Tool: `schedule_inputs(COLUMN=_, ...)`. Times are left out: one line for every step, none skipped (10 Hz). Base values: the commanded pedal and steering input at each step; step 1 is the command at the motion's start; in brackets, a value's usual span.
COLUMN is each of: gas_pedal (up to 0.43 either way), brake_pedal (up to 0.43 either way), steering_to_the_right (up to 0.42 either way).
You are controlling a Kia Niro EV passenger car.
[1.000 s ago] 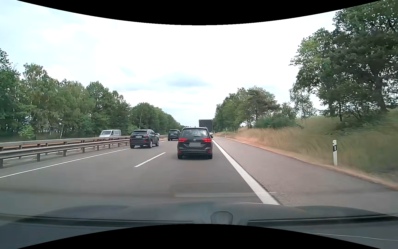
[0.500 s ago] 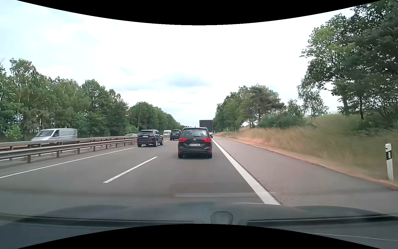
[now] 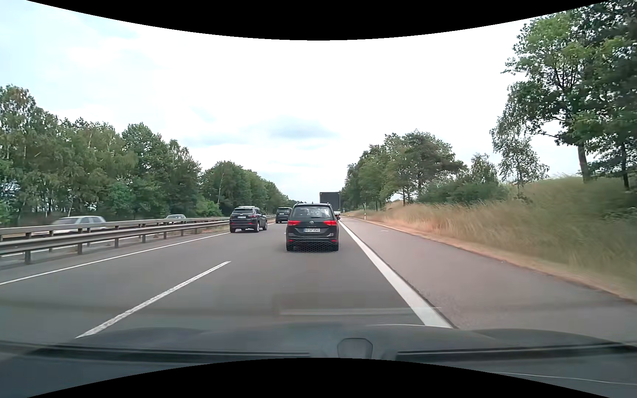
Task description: Follow the waypoints while adhering to traffic rules and regulations
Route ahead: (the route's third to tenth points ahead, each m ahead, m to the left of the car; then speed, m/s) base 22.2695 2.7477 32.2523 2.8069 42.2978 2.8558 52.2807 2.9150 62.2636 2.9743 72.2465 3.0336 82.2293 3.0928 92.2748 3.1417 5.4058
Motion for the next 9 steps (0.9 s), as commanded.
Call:
schedule_inputs(gas_pedal=0.118, brake_pedal=0.000, steering_to_the_right=-0.003)
schedule_inputs(gas_pedal=0.118, brake_pedal=0.000, steering_to_the_right=-0.002)
schedule_inputs(gas_pedal=0.118, brake_pedal=0.000, steering_to_the_right=-0.002)
schedule_inputs(gas_pedal=0.130, brake_pedal=0.000, steering_to_the_right=-0.002)
schedule_inputs(gas_pedal=0.130, brake_pedal=0.000, steering_to_the_right=-0.002)
schedule_inputs(gas_pedal=0.130, brake_pedal=0.000, steering_to_the_right=-0.002)
schedule_inputs(gas_pedal=0.130, brake_pedal=0.000, steering_to_the_right=-0.002)
schedule_inputs(gas_pedal=0.130, brake_pedal=0.000, steering_to_the_right=-0.002)
schedule_inputs(gas_pedal=0.130, brake_pedal=0.000, steering_to_the_right=-0.002)
